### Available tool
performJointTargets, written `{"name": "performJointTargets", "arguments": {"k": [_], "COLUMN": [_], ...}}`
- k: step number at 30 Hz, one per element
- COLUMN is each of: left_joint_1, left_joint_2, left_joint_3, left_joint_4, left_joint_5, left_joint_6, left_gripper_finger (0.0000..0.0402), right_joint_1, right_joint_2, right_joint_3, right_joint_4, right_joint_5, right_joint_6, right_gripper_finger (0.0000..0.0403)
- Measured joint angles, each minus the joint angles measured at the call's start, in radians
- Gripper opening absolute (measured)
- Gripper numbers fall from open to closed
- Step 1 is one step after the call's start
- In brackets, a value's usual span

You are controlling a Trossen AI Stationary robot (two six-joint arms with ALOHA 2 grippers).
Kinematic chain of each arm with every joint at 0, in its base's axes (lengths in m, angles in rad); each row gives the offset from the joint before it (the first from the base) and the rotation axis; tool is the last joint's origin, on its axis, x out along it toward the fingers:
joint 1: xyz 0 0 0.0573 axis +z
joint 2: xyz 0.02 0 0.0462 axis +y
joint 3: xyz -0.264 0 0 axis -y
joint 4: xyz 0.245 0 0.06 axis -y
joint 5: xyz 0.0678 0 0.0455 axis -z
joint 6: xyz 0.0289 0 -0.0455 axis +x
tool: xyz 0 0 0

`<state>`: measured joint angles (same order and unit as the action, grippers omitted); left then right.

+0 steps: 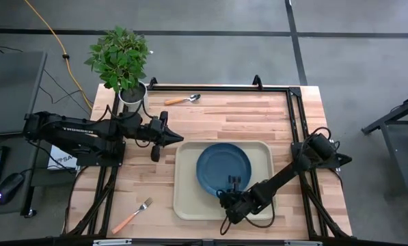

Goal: Pick and place plate/cup/fork/spoon on tray
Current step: Put the blue plate on the center of the white serving tray, then put the blue cup on the white serving tray to the top right of the blue plate

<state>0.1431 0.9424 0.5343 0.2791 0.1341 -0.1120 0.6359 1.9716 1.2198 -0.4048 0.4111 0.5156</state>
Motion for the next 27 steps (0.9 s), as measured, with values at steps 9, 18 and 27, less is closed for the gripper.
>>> {"name": "performJointTargets", "arguments": {"k": [9,18,27], "left_joint_1": [-0.022,-0.022,-0.022], "left_joint_2": [0.0,0.0,0.0], "left_joint_3": [0.0,0.0,0.0], "left_joint_4": [0.005,0.004,0.002], "left_joint_5": [-0.012,-0.019,-0.044], "left_joint_6": [0.0,0.0,0.003], "left_gripper_finger": [0.0,0.0,0.0], "right_joint_1": [0.0,0.0,-0.001], "right_joint_2": [0.001,0.001,0.001], "right_joint_3": [0.055,0.076,0.117], "right_joint_4": [-0.046,-0.059,-0.134], "right_joint_5": [-0.057,-0.152,-0.212], "right_joint_6": [0.002,0.052,0.041], "right_gripper_finger": [0.0,0.0051,0.0167]}}
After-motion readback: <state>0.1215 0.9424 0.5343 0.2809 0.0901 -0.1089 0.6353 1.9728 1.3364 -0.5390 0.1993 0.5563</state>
